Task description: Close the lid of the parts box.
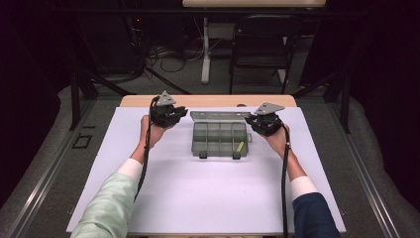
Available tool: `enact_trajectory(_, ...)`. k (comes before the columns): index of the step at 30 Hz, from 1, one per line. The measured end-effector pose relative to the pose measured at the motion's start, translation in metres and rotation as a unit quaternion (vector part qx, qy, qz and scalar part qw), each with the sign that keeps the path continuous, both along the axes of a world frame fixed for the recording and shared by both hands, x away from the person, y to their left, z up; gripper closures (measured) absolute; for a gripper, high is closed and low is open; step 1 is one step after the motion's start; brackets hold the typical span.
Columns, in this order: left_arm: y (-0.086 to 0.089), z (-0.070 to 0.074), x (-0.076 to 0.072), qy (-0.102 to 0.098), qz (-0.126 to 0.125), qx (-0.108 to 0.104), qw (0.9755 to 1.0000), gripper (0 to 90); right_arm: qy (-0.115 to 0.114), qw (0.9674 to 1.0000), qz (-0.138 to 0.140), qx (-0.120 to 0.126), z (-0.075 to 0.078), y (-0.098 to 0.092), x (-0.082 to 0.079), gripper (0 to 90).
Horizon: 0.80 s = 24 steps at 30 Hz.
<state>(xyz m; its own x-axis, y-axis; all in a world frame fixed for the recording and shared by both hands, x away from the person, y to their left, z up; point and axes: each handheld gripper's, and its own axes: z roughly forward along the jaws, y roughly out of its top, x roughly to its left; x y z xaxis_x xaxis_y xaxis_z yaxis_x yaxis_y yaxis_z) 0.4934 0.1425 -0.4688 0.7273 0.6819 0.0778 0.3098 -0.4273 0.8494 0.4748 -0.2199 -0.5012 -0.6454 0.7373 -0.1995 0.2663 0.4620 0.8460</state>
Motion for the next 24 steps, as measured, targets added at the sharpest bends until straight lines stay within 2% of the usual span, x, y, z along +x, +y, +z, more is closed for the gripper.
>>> enact_trajectory(5, -0.01, -0.005, 0.004, -0.002, -0.013, 0.012, 0.9998, 83.9, 0.0, 1.0, 0.003, 0.0, 0.001, -0.001, -0.001, 77.8)
enact_trajectory(8, -0.007, -0.007, 0.006, 0.007, -0.016, 0.002, 0.9998, 83.6, 0.0, 1.0, 0.004, 0.001, 0.001, -0.004, -0.002, 75.1)
enact_trajectory(10, -0.006, -0.007, 0.005, 0.006, -0.018, -0.002, 0.9998, 83.6, 0.005, 1.0, 0.002, 0.001, 0.0, -0.006, -0.004, 74.0)
enact_trajectory(15, -0.009, -0.008, 0.003, 0.007, -0.033, 0.005, 0.9994, 83.6, 0.006, 1.0, 0.006, -0.005, -0.004, -0.01, -0.007, 72.8)
enact_trajectory(20, -0.011, -0.013, 0.0, 0.012, -0.042, 0.008, 0.999, 83.6, 0.024, 0.9995, 0.009, -0.018, -0.006, -0.015, -0.008, 73.0)
enact_trajectory(22, -0.012, -0.017, -0.002, 0.013, -0.045, 0.013, 0.9988, 83.5, 0.034, 0.9993, 0.013, 0.0, -0.005, -0.02, -0.009, 73.7)
enact_trajectory(24, -0.013, -0.02, -0.005, 0.014, -0.052, 0.015, 0.9985, 83.6, 0.033, 0.9994, 0.006, -0.003, -0.005, -0.022, -0.01, 76.6)
